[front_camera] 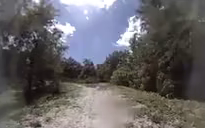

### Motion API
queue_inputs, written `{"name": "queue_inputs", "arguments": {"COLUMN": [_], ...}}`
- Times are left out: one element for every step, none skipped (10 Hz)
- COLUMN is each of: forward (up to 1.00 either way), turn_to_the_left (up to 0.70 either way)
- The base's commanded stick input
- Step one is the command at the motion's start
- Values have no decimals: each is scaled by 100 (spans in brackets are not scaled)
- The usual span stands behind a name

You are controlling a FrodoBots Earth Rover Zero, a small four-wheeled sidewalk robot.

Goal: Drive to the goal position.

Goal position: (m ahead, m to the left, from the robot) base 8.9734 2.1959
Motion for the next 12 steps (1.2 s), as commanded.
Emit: {"name": "queue_inputs", "arguments": {"forward": [70,70,70,70,70,70,70,70,70,70,70,70], "turn_to_the_left": [0,0,0,0,12,32,26,20,14,8,2,0]}}
